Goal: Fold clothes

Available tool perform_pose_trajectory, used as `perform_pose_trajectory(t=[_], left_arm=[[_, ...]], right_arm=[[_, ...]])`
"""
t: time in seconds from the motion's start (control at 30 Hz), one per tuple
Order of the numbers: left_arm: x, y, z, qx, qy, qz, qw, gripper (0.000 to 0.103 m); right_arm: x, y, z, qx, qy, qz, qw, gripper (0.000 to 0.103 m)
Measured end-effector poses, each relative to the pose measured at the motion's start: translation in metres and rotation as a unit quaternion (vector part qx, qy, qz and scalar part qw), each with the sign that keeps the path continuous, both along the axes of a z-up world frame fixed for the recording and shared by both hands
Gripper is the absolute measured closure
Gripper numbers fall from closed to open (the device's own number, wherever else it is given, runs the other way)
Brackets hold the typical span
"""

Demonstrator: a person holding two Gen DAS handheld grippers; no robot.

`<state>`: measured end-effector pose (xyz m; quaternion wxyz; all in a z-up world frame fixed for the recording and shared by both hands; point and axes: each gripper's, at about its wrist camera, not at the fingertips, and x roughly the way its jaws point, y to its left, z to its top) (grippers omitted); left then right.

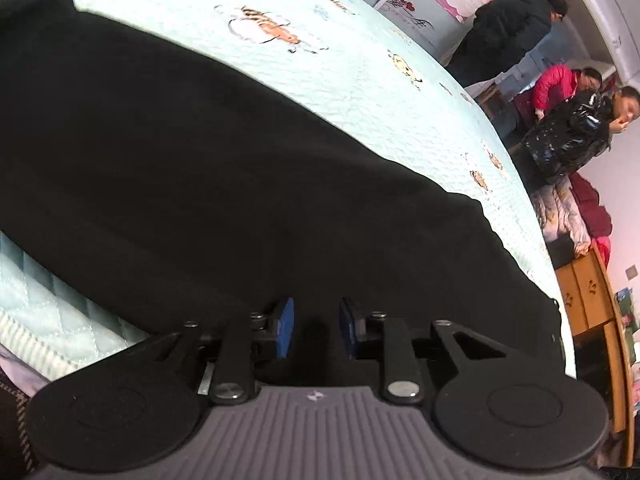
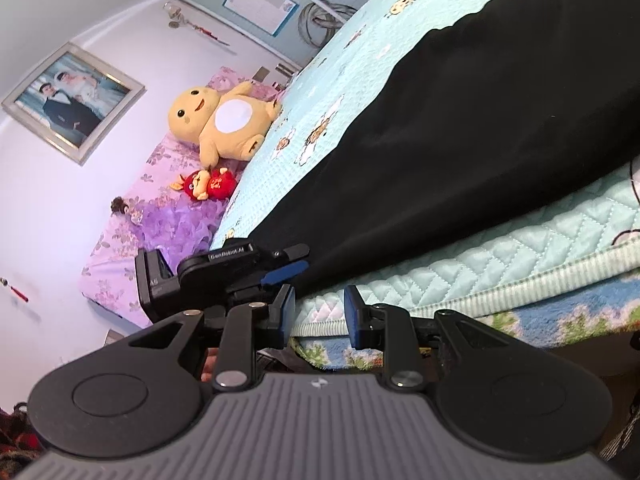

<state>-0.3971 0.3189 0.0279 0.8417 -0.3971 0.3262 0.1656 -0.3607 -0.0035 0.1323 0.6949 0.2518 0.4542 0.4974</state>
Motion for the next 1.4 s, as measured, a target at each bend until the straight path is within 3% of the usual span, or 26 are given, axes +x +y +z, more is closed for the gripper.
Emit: perform_pose_trajectory(t=[0.2, 0.5, 0.67, 0.8, 0.93, 1.03, 1.23, 1.4], left_arm=[[0.003, -0.01, 0.004, 0.02, -0.002, -0.017, 0.9996, 0.073], [-0.005, 0.003, -0.007, -0.008, -0.005, -0.004, 0.9999, 0.075], [-0.014, 0.005, 0.002, -0.011, -0.021, -0.001, 0.9997, 0.075], [-0.022, 0.002, 0.012, 0.003, -0.062, -0.011, 0.998, 0.072], [-0.025, 0.014, -0.004, -0.014, -0.045, 0.01, 0.9988, 0.072], [-0.032, 0.022, -0.018, -0.039, -0.06, 0.019, 0.9973, 0.074], [-0.034, 0.021, -0.011, -0.031, -0.087, 0.014, 0.9956, 0.074], [-0.027, 0.024, -0.021, -0.021, -0.069, 0.013, 0.9973, 0.076]], right_arm=[[-0.001, 0.003, 0.001, 0.0, 0.002, 0.0, 1.0, 0.075], [0.003, 0.012, -0.002, -0.006, 0.009, 0.014, 1.0, 0.075], [0.004, 0.017, -0.005, -0.011, 0.013, 0.02, 1.0, 0.075], [0.007, 0.023, -0.011, -0.018, 0.016, 0.027, 0.999, 0.075], [0.007, 0.032, -0.017, -0.029, 0.022, 0.038, 0.999, 0.075], [0.005, 0.038, -0.02, -0.039, 0.021, 0.047, 0.998, 0.075], [0.005, 0.044, -0.019, -0.053, 0.02, 0.044, 0.997, 0.075], [0.002, 0.055, -0.011, -0.055, 0.012, 0.046, 0.997, 0.075]])
